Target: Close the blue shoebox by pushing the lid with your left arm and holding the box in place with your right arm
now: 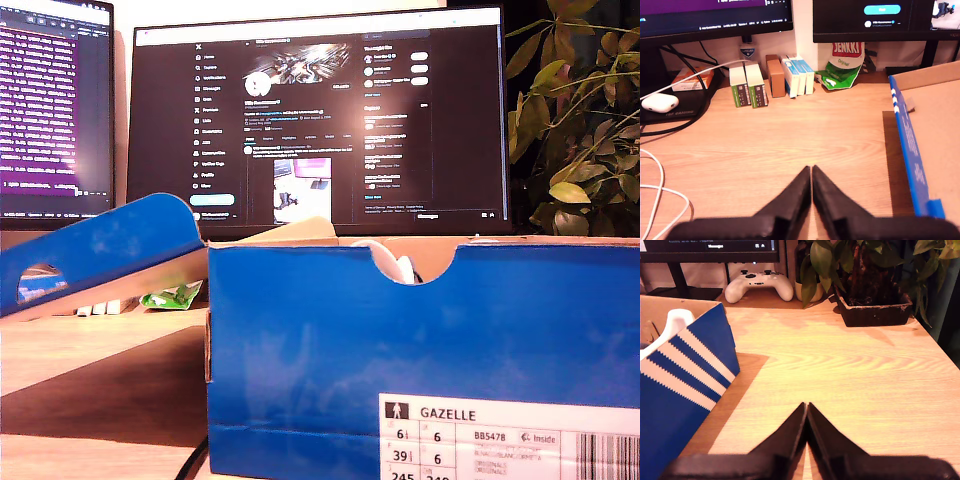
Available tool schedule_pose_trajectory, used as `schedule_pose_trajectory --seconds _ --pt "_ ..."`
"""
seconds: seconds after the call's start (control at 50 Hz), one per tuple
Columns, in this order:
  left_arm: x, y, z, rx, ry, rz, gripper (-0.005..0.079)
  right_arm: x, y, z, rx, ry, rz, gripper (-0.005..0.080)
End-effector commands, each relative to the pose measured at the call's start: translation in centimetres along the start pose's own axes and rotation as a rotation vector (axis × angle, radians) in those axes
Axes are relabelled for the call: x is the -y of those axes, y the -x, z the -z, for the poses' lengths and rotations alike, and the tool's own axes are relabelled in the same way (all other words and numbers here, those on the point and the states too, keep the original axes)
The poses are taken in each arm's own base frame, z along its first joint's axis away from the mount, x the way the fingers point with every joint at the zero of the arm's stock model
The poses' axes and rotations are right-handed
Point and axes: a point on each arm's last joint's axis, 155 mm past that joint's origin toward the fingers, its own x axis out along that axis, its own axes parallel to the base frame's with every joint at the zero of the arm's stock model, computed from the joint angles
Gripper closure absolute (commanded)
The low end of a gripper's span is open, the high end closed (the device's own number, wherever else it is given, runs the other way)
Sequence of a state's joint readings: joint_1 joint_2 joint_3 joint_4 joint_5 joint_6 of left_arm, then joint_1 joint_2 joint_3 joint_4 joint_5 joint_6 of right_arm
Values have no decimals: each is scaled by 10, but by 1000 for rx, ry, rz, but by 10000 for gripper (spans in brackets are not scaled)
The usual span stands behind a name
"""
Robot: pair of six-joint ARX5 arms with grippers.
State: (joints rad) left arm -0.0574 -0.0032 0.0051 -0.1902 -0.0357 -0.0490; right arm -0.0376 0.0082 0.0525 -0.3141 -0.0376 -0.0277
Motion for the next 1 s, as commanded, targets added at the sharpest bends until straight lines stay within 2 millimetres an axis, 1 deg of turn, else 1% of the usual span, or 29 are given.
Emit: schedule_pose_trajectory --seconds 0.0,0.6,0.66,0.7,0.86,0.98 --pt "0 -3 16 -36 0 1 761 1 0 -4 16 3 5 764" --pt "0 -3 16 -36 1 1 761 1 0 -5 19 3 7 764" --pt "0 -3 16 -36 1 1 761 2 1 -7 28 92 9 764" --pt "0 -3 16 -36 1 3 761 2 1 -8 31 113 9 764" --pt "3 -3 16 -37 6 14 761 1 0 -4 16 103 6 764" --pt "6 -3 13 -26 69 33 761 -1 0 -6 25 100 -3 764"
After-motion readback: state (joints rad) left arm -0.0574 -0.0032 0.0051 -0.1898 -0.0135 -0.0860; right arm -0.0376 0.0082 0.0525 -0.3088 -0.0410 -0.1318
